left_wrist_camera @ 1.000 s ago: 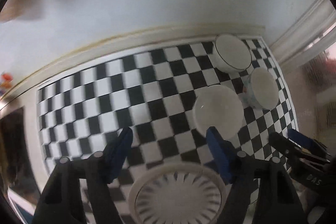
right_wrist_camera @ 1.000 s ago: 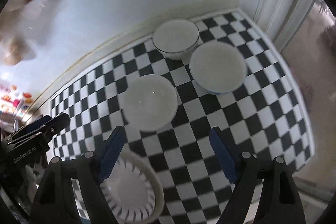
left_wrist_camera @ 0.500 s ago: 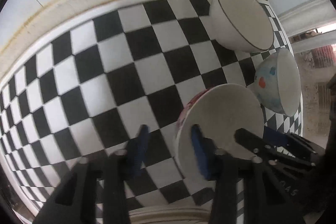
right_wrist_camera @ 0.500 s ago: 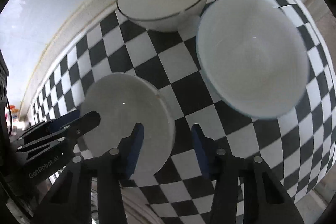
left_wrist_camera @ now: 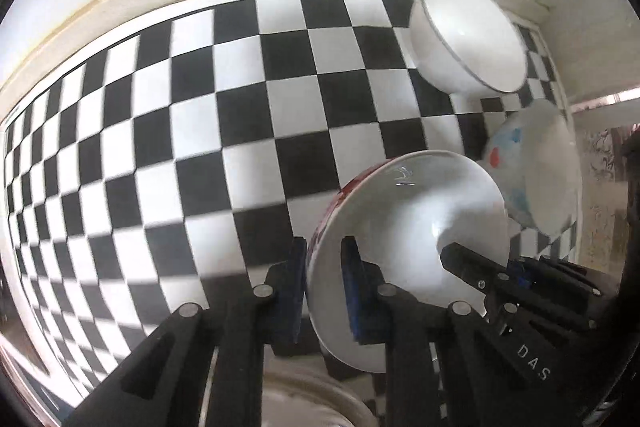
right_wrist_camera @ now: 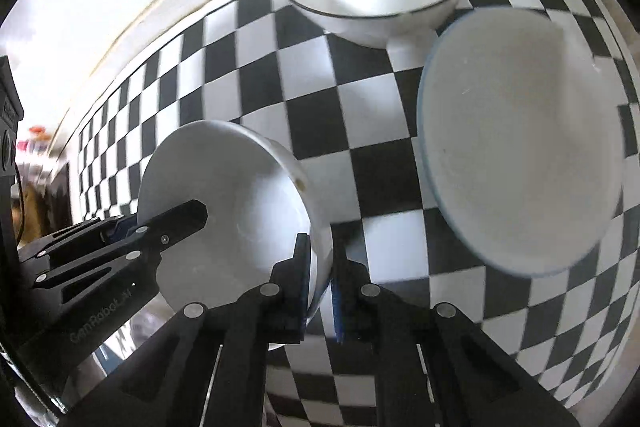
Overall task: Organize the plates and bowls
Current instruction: 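Carry the red-flower bowl with both tools and set it beside the plate stack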
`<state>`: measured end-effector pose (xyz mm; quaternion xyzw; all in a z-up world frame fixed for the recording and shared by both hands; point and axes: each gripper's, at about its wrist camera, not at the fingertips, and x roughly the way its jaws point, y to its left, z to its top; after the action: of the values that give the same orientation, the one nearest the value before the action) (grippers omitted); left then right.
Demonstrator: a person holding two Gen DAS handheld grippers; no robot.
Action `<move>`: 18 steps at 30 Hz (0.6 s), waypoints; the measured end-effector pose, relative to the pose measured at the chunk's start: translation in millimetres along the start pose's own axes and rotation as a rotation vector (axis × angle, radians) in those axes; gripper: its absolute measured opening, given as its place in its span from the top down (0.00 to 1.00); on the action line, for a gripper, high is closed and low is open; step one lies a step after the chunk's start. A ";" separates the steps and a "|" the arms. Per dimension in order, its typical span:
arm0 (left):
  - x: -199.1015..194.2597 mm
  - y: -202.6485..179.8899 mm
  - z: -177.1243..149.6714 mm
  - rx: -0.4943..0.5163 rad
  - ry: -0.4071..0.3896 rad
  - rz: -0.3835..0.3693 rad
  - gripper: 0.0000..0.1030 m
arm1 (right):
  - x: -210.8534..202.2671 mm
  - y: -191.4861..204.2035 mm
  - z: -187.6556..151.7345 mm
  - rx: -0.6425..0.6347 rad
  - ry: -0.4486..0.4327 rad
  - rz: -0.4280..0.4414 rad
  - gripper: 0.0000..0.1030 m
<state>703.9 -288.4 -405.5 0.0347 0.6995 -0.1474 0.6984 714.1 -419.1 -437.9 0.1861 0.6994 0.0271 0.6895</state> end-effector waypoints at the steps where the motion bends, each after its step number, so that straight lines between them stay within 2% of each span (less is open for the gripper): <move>1: -6.8 -2.5 -7.5 -0.010 -0.006 0.000 0.85 | -7.8 1.3 -4.5 -0.021 -0.002 0.008 0.90; 5: -31.2 -20.5 -38.1 -0.034 -0.032 0.001 0.85 | -31.5 1.5 -24.3 -0.070 -0.012 0.013 0.90; 10: -44.3 -42.5 -69.1 0.008 -0.043 0.004 0.85 | -53.4 -12.8 -61.7 -0.082 -0.012 0.010 0.90; 13: -38.4 -59.1 -85.5 0.037 -0.021 -0.002 0.85 | -56.6 -27.1 -85.5 -0.065 0.004 0.009 0.90; 14: -29.2 -71.1 -89.4 0.045 -0.008 -0.003 0.85 | -62.7 -45.0 -94.0 -0.058 0.006 0.009 0.90; 18: -6.7 -85.2 -105.5 0.070 0.043 -0.002 0.85 | -54.4 -73.7 -115.9 -0.039 0.030 -0.001 0.90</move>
<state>580.4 -341.8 -387.4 0.0619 0.7088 -0.1718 0.6814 583.7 -478.4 -402.2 0.1718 0.7091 0.0433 0.6825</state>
